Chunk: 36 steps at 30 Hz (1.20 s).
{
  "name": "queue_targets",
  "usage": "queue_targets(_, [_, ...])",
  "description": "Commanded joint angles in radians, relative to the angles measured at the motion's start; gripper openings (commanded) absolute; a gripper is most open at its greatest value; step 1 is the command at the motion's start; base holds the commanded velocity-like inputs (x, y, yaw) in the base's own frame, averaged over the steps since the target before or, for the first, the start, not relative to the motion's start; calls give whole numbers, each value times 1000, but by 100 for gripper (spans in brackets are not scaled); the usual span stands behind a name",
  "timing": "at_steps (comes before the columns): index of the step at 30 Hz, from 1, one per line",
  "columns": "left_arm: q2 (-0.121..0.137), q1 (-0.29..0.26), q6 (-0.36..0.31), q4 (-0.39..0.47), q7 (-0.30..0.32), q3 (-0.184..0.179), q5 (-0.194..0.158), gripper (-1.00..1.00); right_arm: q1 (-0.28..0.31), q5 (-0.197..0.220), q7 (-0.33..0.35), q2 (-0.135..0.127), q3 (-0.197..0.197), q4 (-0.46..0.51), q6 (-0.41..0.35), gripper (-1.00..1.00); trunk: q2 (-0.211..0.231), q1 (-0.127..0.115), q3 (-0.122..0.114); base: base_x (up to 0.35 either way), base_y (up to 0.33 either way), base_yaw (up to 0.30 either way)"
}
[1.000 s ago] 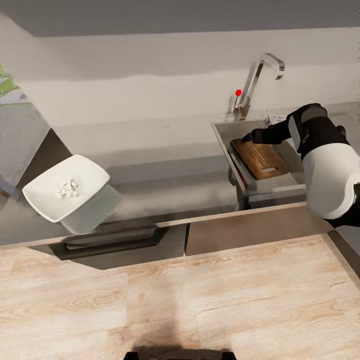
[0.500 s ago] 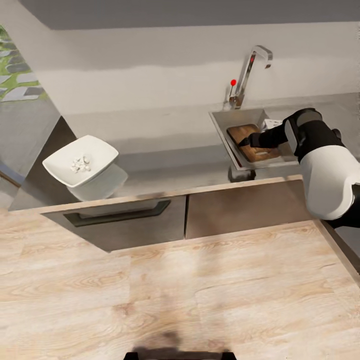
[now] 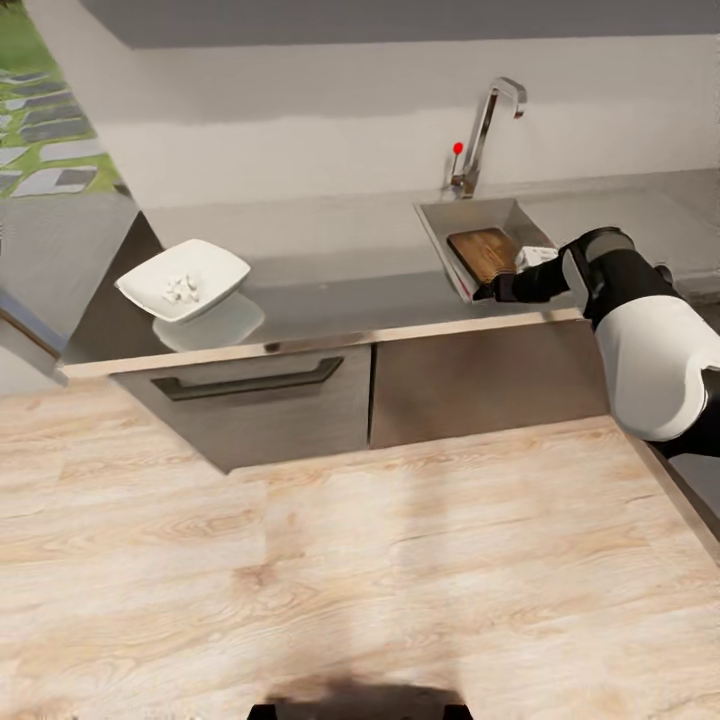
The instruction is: In the kitchen, take the Vidalia onion out of the sink, dice it on the chopping board with the paring knife, put the diced onion into the bowl on the countertop, then place both the paring knife and the chopping board into the sink.
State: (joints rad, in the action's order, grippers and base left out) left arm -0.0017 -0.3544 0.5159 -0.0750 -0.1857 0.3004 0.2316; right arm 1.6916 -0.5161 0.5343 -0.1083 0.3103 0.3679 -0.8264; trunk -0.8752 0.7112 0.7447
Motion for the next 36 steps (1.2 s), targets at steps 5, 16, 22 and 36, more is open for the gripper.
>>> queue_targets(5, [0, -1, 6, -5, -8, 5, 11, 100, 0, -44, 1, -5, 9, -112, 109, 100, -1, -1, 1, -334, 0, 0])
queue_targets(16, [0, -1, 6, -3, -8, 5, 11, 100, -93, -106, -2, -36, 10, -275, 366, 100, -1, -1, 1, -142, 0, 0])
queue_targets(22, [-2, -1, 6, -3, -11, 5, 11, 100, -310, -106, -46, -37, 9, -282, 552, 100, -1, -1, 1, -2, 0, 0])
queue_targets(36, [-10, -1, 13, 96, -13, 18, 11, 100, -1047, -9, -593, 79, 18, -348, 1260, 100, -1, -1, 1, 0, 0, 0])
